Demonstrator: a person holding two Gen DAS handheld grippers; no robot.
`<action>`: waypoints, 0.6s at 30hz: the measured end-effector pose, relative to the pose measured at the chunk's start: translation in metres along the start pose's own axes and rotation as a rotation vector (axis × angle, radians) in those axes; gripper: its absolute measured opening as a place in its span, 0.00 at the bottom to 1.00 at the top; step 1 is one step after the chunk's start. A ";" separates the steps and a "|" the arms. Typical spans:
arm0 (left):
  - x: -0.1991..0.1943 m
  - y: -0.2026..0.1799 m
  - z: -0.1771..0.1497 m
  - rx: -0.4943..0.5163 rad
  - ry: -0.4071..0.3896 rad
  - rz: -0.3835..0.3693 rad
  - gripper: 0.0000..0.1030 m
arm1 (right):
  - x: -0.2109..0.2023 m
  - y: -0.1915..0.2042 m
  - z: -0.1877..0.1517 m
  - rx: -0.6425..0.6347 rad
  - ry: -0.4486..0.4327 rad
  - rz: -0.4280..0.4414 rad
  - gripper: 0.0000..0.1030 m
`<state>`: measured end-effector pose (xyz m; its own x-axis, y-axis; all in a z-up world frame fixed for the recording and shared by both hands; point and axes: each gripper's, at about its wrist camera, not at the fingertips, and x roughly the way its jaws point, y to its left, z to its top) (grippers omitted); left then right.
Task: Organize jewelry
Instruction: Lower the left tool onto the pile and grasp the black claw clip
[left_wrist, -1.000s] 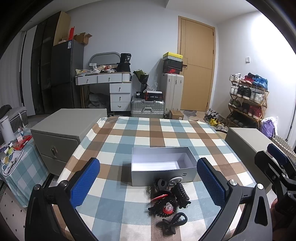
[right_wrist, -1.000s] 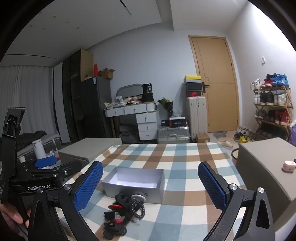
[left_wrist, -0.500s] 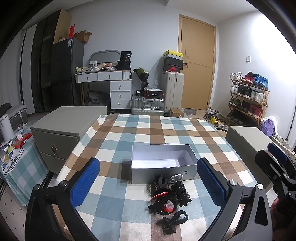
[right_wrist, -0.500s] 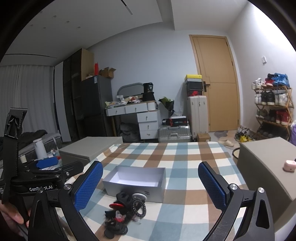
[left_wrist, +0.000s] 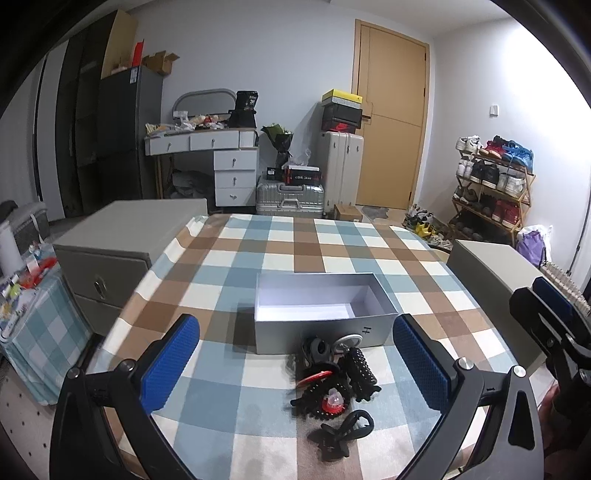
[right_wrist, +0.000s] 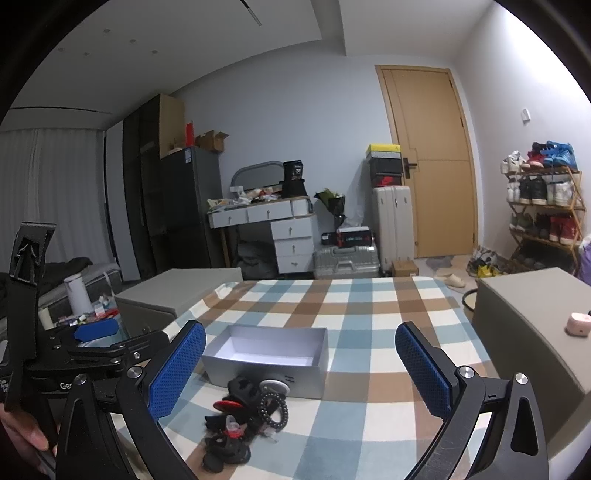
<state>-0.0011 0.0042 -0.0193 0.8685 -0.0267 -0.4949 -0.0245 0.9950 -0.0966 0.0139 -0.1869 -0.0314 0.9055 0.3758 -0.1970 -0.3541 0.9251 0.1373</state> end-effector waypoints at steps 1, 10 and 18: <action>0.001 0.001 -0.001 -0.004 0.006 -0.010 0.99 | 0.001 -0.001 -0.001 0.001 0.002 -0.001 1.00; 0.023 -0.001 -0.030 0.013 0.128 -0.082 0.99 | 0.011 -0.009 -0.010 0.013 0.032 -0.016 1.00; 0.040 -0.009 -0.059 0.040 0.269 -0.170 0.98 | 0.026 -0.021 -0.025 0.032 0.089 -0.029 1.00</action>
<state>0.0044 -0.0115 -0.0885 0.6965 -0.2125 -0.6853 0.1342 0.9769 -0.1665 0.0387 -0.1949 -0.0633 0.8904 0.3539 -0.2863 -0.3192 0.9338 0.1614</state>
